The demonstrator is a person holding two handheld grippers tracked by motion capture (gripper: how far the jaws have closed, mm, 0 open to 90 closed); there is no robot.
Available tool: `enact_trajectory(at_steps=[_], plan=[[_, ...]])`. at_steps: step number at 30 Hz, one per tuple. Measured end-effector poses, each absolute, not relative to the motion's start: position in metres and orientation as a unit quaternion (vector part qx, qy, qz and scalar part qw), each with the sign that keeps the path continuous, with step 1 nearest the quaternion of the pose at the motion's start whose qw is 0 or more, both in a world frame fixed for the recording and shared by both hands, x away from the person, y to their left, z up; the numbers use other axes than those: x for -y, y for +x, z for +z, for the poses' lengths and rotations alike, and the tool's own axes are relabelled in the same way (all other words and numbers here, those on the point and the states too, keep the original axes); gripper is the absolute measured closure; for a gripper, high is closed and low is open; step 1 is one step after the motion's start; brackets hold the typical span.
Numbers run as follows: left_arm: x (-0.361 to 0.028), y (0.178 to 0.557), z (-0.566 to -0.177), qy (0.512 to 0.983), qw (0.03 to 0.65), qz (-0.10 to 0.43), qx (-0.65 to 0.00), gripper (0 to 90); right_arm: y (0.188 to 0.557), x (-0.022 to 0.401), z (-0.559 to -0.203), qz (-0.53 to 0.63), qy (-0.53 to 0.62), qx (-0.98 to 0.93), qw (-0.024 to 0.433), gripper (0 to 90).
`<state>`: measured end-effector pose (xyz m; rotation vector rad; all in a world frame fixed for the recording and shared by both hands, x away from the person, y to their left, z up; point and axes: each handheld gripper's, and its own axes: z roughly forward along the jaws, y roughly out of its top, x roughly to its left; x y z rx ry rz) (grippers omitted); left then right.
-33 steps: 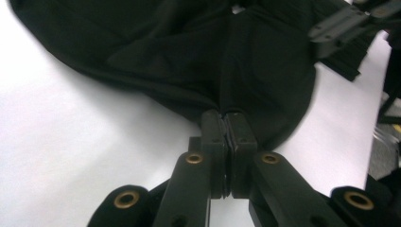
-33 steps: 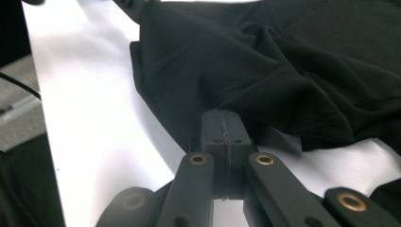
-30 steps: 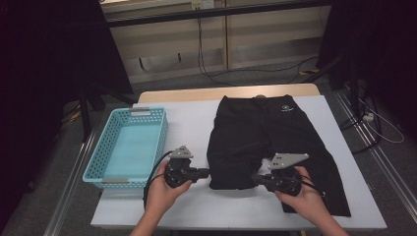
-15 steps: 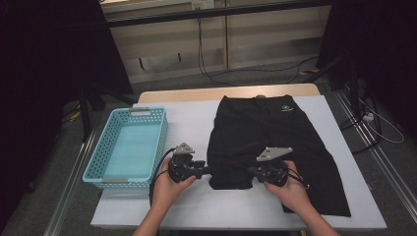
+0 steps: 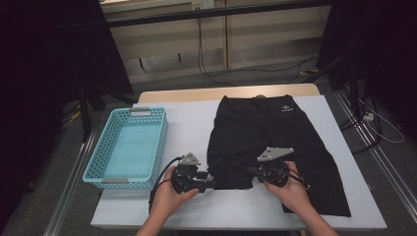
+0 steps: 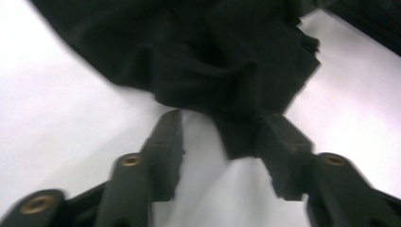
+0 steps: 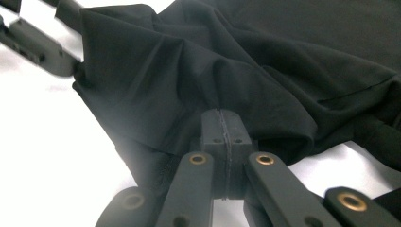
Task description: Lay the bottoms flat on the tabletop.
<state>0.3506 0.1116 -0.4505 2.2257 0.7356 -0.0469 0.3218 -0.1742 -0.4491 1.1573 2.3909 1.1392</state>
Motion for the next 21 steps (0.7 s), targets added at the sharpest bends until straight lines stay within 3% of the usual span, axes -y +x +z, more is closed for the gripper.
enact_trajectory(at_steps=[1, 4, 5, 7, 9, 12, 21], plan=[[-0.109, 0.350, -0.451, 0.877, 0.385, -0.018, -0.287, 57.1, 0.322, 0.174, -0.450, 0.392, 0.398, -0.820, 0.125, 90.0], [-0.104, 0.350, -0.451, 0.885, 0.375, -0.023, -0.275, 72.8, 0.322, 0.174, -0.450, 0.392, 0.395, -0.822, 0.120, 88.6], [-0.103, 0.350, -0.450, 0.885, 0.375, -0.029, -0.275, 82.0, 0.321, 0.173, -0.450, 0.392, 0.392, -0.823, 0.123, 85.3], [-0.103, 0.350, -0.447, 0.884, 0.376, -0.027, -0.276, 87.4, 0.318, 0.176, -0.447, 0.397, 0.395, -0.818, 0.135, 73.5], [-0.106, 0.351, -0.442, 0.879, 0.384, -0.024, -0.281, 87.9, 0.314, 0.181, -0.442, 0.403, 0.402, -0.811, 0.135, 64.3], [-0.117, 0.351, -0.431, 0.868, 0.403, -0.024, -0.290, 88.2, 0.307, 0.192, -0.440, 0.409, 0.403, -0.807, 0.138, 59.8], [-0.131, 0.351, -0.421, 0.855, 0.419, -0.028, -0.304, 88.2, 0.301, 0.177, -0.452, 0.383, 0.382, -0.832, 0.118, 58.0]])
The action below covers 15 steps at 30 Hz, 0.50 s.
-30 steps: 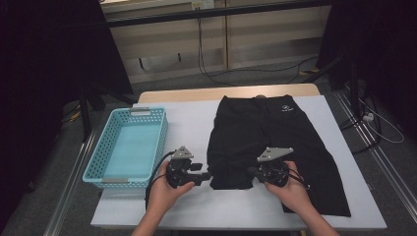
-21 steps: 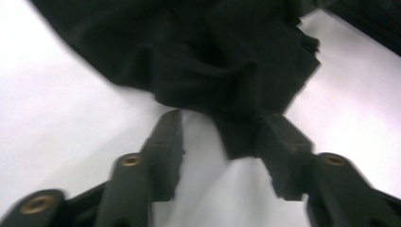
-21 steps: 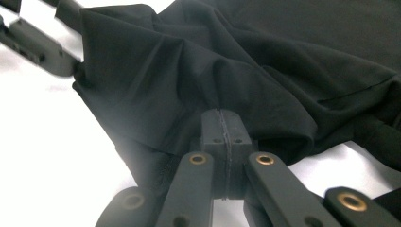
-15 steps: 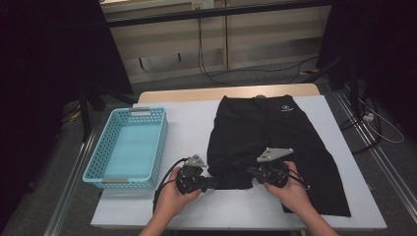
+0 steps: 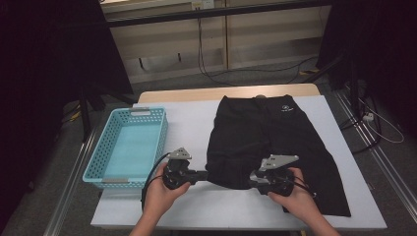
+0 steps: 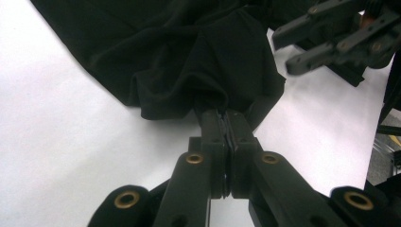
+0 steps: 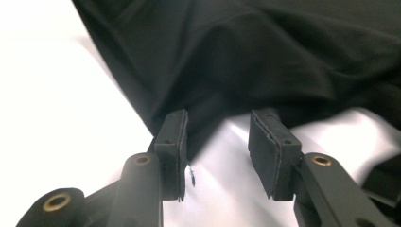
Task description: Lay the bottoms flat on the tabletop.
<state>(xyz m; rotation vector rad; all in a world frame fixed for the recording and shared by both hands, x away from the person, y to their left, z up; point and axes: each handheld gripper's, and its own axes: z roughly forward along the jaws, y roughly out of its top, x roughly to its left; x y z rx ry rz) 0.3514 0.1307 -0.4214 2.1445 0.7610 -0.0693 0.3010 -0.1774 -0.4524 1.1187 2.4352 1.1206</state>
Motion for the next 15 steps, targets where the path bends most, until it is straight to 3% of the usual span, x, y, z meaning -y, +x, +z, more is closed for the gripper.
enact_trajectory(at_steps=[4, 6, 8, 15], plan=[[-0.132, 0.353, -0.423, 0.855, 0.417, -0.029, -0.306, 88.2, 0.304, 0.162, -0.456, 0.367, 0.362, -0.847, 0.129, 59.8], [-0.134, 0.353, -0.423, 0.854, 0.418, -0.030, -0.309, 88.2, 0.305, 0.159, -0.458, 0.362, 0.354, -0.852, 0.135, 69.4], [-0.135, 0.353, -0.422, 0.852, 0.421, -0.029, -0.311, 88.2, 0.305, 0.160, -0.457, 0.362, 0.349, -0.855, 0.128, 85.7], [-0.131, 0.345, -0.412, 0.856, 0.419, -0.034, -0.300, 88.2, 0.287, 0.170, -0.444, 0.376, 0.346, -0.852, 0.113, 88.1]])
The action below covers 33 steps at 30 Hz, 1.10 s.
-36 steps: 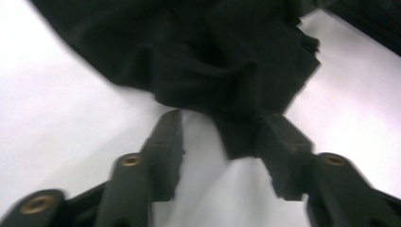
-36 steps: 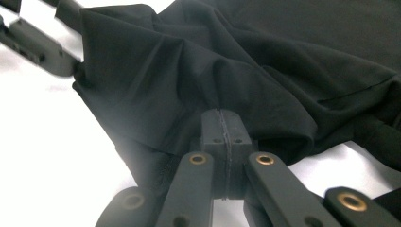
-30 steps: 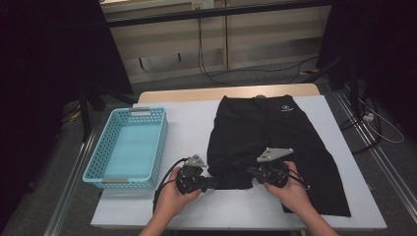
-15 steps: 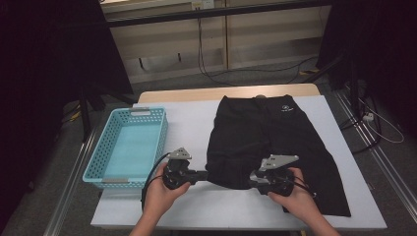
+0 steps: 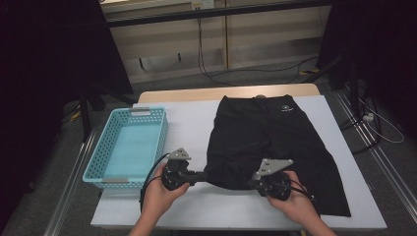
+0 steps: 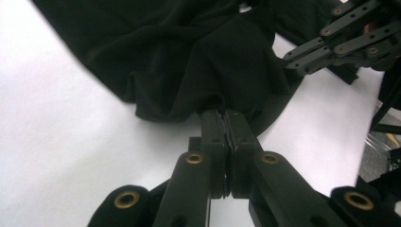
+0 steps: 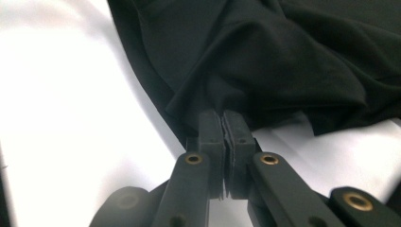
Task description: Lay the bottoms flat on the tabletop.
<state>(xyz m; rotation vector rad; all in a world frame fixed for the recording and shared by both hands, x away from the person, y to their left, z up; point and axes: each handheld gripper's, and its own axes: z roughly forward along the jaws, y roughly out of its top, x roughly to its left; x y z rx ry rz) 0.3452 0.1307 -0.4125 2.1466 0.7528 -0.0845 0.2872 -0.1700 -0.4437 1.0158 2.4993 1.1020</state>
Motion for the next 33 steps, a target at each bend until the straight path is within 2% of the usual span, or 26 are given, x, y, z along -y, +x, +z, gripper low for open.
enact_trajectory(at_steps=[18, 26, 29, 31, 32, 33], plan=[[-0.130, 0.323, -0.408, 0.865, 0.412, -0.062, -0.278, 88.1, 0.235, 0.197, -0.420, 0.413, 0.350, -0.834, 0.109, 88.5], [-0.138, 0.317, -0.410, 0.874, 0.397, -0.065, -0.271, 88.1, 0.229, 0.194, -0.420, 0.413, 0.339, -0.839, 0.102, 88.0], [-0.139, 0.318, -0.412, 0.876, 0.392, -0.070, -0.272, 87.7, 0.231, 0.195, -0.420, 0.418, 0.341, -0.835, 0.105, 84.9], [-0.139, 0.317, -0.413, 0.875, 0.395, -0.075, -0.269, 83.9, 0.233, 0.197, -0.420, 0.424, 0.345, -0.831, 0.107, 79.1], [-0.139, 0.317, -0.413, 0.872, 0.401, -0.071, -0.272, 77.9, 0.235, 0.198, -0.420, 0.423, 0.350, -0.829, 0.111, 77.0], [-0.139, 0.318, -0.414, 0.868, 0.406, -0.067, -0.277, 67.2, 0.237, 0.199, -0.420, 0.422, 0.353, -0.827, 0.116, 76.4]])
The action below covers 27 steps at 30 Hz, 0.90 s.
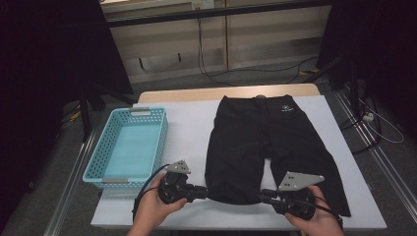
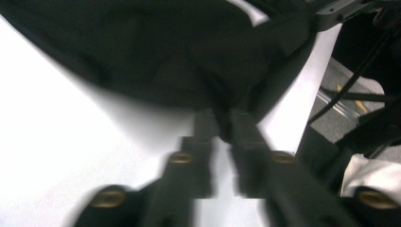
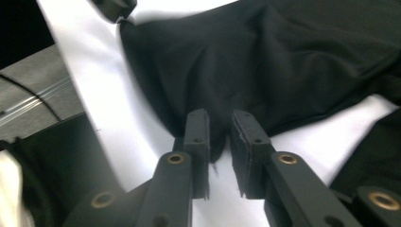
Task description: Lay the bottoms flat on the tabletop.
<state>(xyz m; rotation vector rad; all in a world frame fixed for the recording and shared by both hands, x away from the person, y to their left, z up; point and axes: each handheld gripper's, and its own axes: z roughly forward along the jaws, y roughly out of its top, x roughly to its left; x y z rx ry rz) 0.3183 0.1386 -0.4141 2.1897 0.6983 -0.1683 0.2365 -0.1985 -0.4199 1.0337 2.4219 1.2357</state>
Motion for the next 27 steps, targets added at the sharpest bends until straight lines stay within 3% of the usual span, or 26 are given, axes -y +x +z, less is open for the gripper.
enact_trajectory(at_steps=[5, 8, 15, 20, 25, 27], plan=[[-0.138, 0.328, -0.421, 0.861, 0.409, -0.038, -0.301, 42.2, 0.247, 0.201, -0.421, 0.415, 0.381, -0.816, 0.127, 60.9], [-0.136, 0.335, -0.428, 0.857, 0.404, -0.026, -0.317, 38.4, 0.254, 0.199, -0.422, 0.408, 0.396, -0.812, 0.131, 54.9], [-0.127, 0.344, -0.438, 0.857, 0.392, -0.013, -0.335, 35.8, 0.274, 0.193, -0.429, 0.382, 0.421, -0.810, 0.141, 54.6], [-0.128, 0.347, -0.439, 0.856, 0.393, -0.007, -0.337, 34.9, 0.293, 0.185, -0.447, 0.348, 0.439, -0.816, 0.143, 59.4], [-0.130, 0.347, -0.441, 0.857, 0.389, -0.004, -0.340, 34.3, 0.296, 0.182, -0.453, 0.338, 0.431, -0.824, 0.145, 81.8], [-0.129, 0.346, -0.441, 0.858, 0.387, -0.004, -0.338, 35.3, 0.296, 0.185, -0.454, 0.345, 0.432, -0.822, 0.137, 86.9]])
